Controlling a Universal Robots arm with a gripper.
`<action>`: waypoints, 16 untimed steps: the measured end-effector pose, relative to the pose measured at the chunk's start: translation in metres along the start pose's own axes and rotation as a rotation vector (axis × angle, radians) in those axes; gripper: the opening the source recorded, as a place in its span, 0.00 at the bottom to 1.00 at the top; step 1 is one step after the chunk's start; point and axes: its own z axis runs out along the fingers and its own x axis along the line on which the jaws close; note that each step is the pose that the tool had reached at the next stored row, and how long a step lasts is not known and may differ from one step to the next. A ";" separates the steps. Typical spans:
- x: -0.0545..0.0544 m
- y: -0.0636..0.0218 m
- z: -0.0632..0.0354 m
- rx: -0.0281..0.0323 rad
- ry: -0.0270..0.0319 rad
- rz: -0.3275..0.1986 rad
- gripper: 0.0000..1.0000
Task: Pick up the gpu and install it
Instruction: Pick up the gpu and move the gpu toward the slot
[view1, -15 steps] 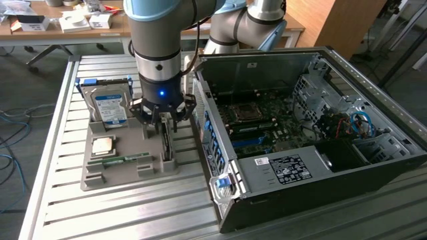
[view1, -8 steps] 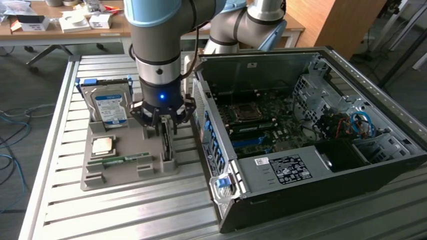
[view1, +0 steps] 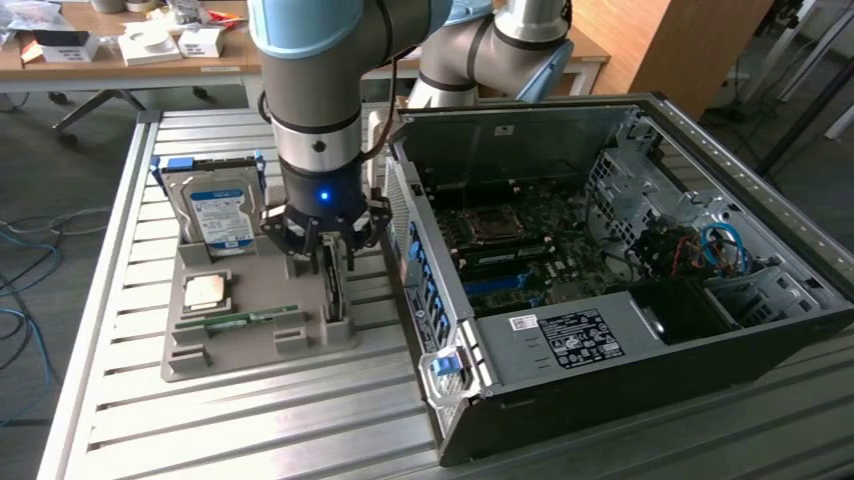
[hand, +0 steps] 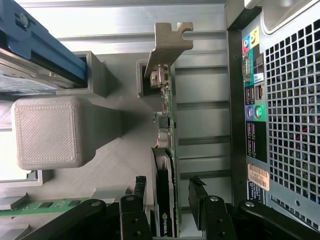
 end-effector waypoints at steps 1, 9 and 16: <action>0.000 0.0000 0.0002 -0.0001 -0.0001 0.000 0.47; 0.002 -0.0003 0.0023 0.0001 0.0001 0.000 0.47; 0.003 -0.0004 0.0047 0.0000 0.0000 0.000 0.47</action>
